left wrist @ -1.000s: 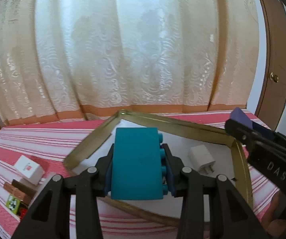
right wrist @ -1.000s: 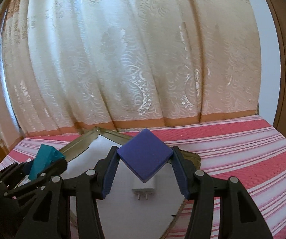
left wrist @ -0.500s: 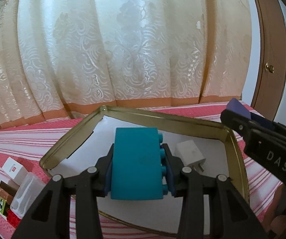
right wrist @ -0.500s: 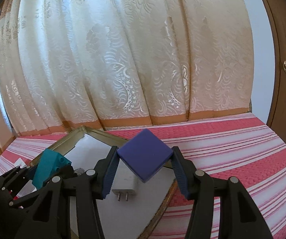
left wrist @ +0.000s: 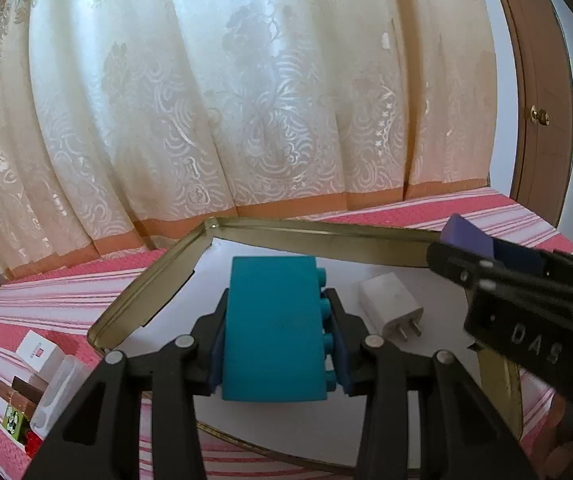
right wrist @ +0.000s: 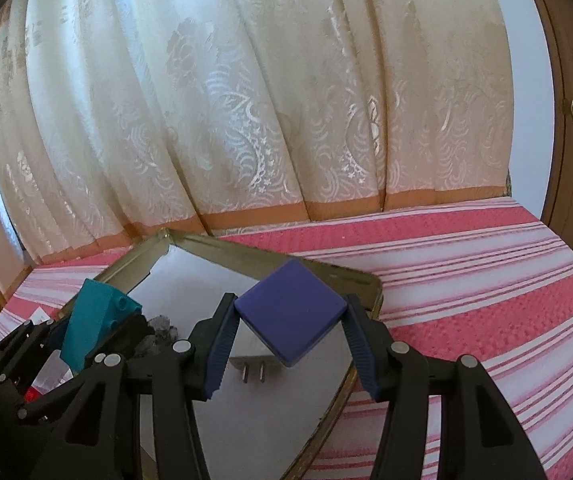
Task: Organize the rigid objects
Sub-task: 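Carry the teal brick and purple block over the tray and release both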
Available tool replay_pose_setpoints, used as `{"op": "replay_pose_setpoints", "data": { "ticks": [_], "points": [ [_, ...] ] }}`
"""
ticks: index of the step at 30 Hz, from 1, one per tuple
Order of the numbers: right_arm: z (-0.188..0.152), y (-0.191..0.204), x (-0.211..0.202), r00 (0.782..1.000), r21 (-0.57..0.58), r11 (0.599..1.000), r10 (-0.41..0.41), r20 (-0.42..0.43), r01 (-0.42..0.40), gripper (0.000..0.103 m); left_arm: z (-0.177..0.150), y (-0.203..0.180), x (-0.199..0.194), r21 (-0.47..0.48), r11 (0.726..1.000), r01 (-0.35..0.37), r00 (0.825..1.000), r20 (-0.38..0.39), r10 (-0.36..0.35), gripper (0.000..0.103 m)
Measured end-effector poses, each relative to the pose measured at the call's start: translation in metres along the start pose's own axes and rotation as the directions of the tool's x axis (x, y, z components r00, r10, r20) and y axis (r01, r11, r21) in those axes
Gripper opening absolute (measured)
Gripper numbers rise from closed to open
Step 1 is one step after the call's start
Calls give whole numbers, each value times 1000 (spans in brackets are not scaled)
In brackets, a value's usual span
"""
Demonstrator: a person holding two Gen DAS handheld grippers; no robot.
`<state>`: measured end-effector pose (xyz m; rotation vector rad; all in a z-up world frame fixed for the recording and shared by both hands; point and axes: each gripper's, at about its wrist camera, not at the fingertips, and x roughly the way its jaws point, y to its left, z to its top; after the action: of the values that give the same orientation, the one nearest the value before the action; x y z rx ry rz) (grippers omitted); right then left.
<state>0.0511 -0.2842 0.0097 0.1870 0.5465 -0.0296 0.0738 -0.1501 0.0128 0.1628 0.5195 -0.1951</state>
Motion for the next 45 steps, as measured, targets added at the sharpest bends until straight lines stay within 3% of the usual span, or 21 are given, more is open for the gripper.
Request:
{"op": "replay_pose_setpoints", "data": {
  "ticks": [7, 22, 38, 44, 45],
  "points": [
    [-4, 3, -2, 998, -24, 998, -60, 7, 60, 56, 0, 2, 7, -16, 1000, 10, 999, -30, -11, 42],
    [-8, 7, 2, 996, -31, 996, -87, -20, 86, 56, 0, -1, 16, -5, 1000, 24, 997, -77, -24, 42],
    [-7, 5, 6, 999, -6, 999, -37, -36, 37, 56, -1, -3, 19, -4, 1000, 18, 996, -85, -18, 42],
    [-7, 6, -1, 1000, 20, 1000, -17, -3, 17, 67, -2, -3, 19, 5, 999, 32, 996, -83, -32, 43],
    [-6, 5, -4, 1000, 33, 999, -17, 14, 16, 72, -2, -4, 19, 14, 999, 40, 996, -85, -39, 52]
  ]
}}
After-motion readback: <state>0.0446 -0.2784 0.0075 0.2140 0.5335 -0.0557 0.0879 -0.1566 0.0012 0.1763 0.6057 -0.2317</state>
